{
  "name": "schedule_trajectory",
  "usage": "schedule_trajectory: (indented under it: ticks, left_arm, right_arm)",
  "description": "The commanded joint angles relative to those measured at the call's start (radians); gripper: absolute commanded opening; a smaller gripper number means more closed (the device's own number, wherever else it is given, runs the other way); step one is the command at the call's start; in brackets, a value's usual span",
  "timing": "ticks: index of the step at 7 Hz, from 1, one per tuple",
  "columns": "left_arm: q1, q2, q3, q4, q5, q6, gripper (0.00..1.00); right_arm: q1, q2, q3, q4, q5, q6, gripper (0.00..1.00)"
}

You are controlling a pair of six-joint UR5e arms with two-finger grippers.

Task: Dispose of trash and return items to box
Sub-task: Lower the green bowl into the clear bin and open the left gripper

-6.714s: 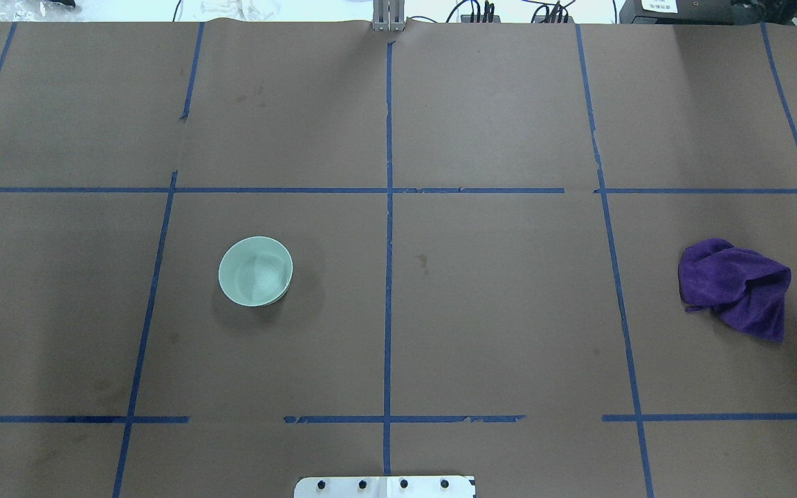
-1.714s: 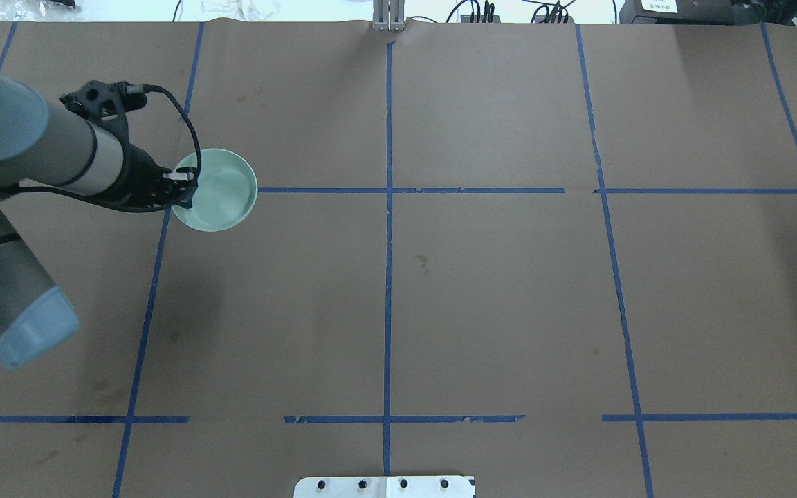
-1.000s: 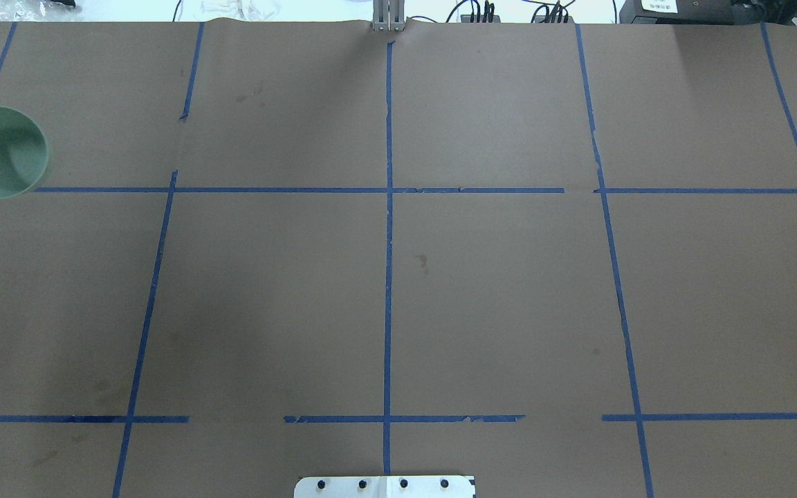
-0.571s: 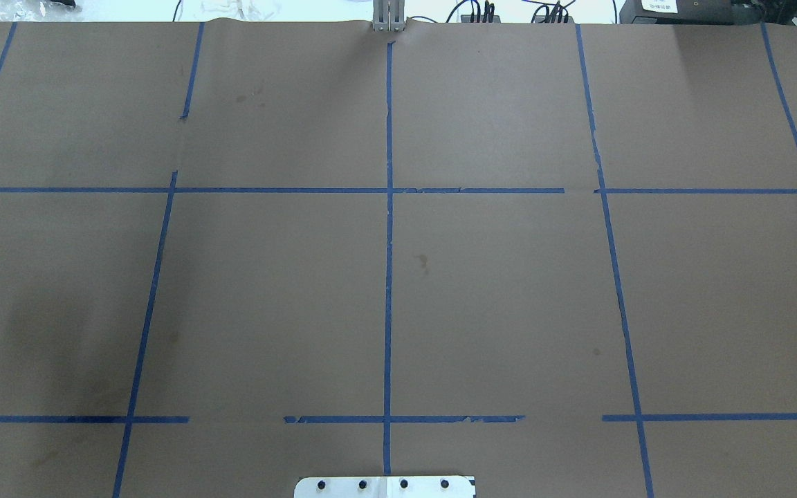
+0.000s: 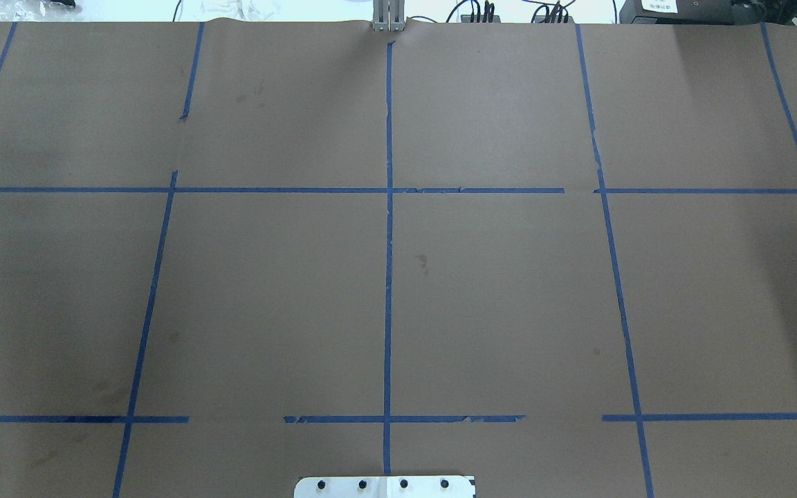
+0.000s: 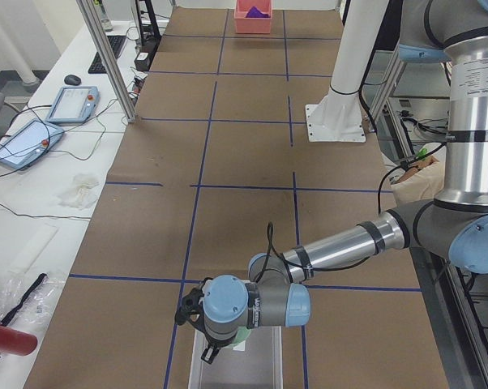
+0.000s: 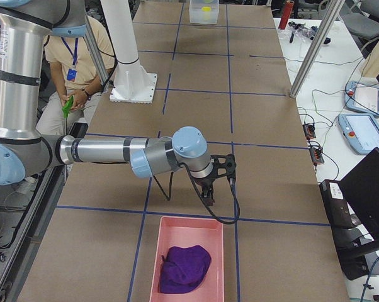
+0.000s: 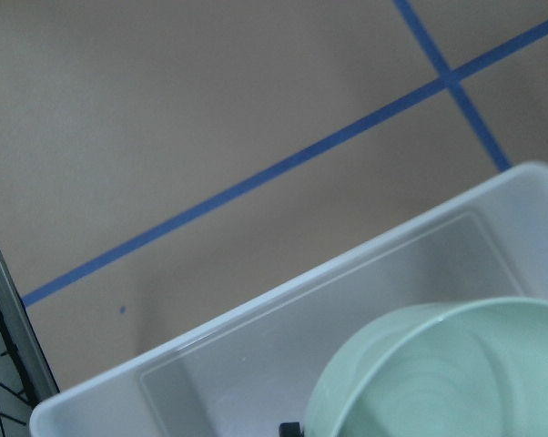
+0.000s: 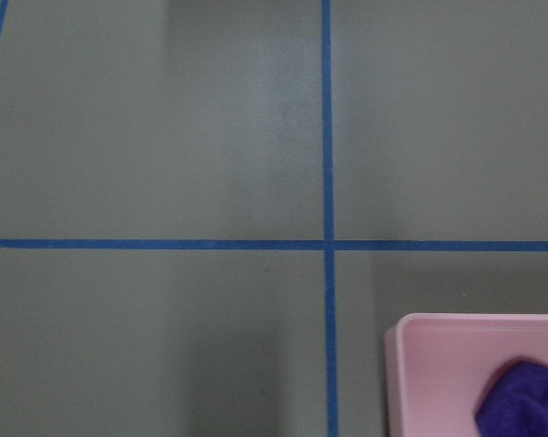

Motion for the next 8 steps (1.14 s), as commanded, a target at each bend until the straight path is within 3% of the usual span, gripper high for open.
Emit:
schedule_trajectory:
  ticks: [1,6,7,8]
  left_arm:
    - [-0.009,-0.002,0.137,-0.048,0.001,-0.003,0.00]
    - [-0.007,-0.022,0.310,-0.240,-0.001,-0.094,0.00]
    - [-0.007,-0.025,0.312,-0.240,0.001,-0.094,0.51]
    - [-0.007,-0.025,0.280,-0.234,-0.002,-0.103,0.86]
  right_arm:
    - [-0.090,-0.007,0.096,0.000,0.034,0.170,1.00]
    - [-0.122,-0.018,0.107,0.001,0.033,0.187,1.00]
    - [-0.125,-0.018,0.107,0.001,0.028,0.187,1.00]
    - [-0.125,-0.018,0.109,0.001,0.028,0.187,1.00]
